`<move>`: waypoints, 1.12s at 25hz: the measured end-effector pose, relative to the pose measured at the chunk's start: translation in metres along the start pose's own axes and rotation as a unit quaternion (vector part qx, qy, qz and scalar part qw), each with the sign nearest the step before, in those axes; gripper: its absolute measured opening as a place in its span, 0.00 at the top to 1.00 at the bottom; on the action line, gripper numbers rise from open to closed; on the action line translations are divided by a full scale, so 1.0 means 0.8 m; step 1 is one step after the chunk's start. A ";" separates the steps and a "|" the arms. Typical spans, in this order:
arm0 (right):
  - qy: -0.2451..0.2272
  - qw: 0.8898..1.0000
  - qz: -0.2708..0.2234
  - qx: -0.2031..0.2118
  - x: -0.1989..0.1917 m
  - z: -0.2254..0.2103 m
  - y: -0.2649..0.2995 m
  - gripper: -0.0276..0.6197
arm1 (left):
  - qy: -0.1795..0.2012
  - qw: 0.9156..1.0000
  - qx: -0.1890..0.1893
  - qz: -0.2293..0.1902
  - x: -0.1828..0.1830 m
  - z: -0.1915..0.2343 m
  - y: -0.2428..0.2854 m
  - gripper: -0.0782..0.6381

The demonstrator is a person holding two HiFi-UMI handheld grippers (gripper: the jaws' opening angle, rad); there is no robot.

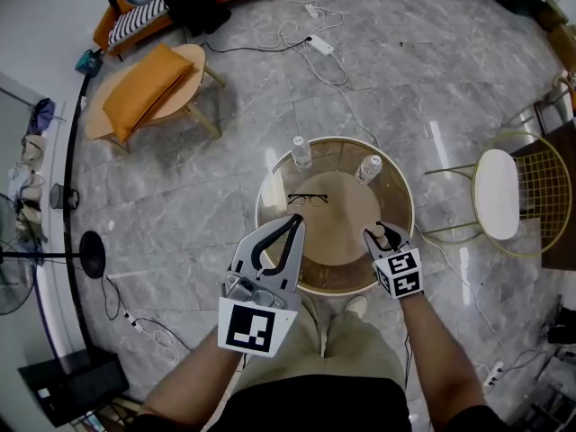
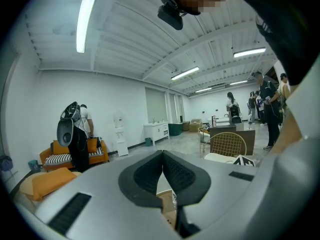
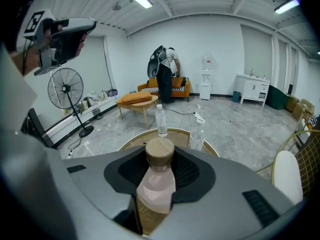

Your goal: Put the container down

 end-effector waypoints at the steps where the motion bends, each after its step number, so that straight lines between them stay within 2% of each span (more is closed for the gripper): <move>1: 0.000 1.000 0.001 0.001 -0.002 0.000 0.002 0.73 | 0.001 1.000 -0.001 0.003 -0.003 0.000 0.002 0.87; 13: -0.009 1.000 0.024 0.007 -0.034 0.006 0.037 0.73 | -0.006 1.000 0.000 0.011 -0.016 0.005 0.022 0.87; 16: -0.008 0.999 0.036 0.012 -0.044 0.014 0.044 0.73 | -0.027 0.999 0.004 0.016 -0.023 0.007 0.020 0.87; 28: -0.005 0.998 0.063 0.012 -0.079 0.006 0.081 0.73 | -0.029 0.999 0.000 0.035 -0.045 0.012 0.028 0.87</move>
Point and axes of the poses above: the fingertips, and each gripper's own axes: y forward along the fingers, z to its left, x out of its top, the point moved 6 cm from there along -y, backward along the fingers, and after that the axes turned 12 degrees about -y, right-handed, at the moved point
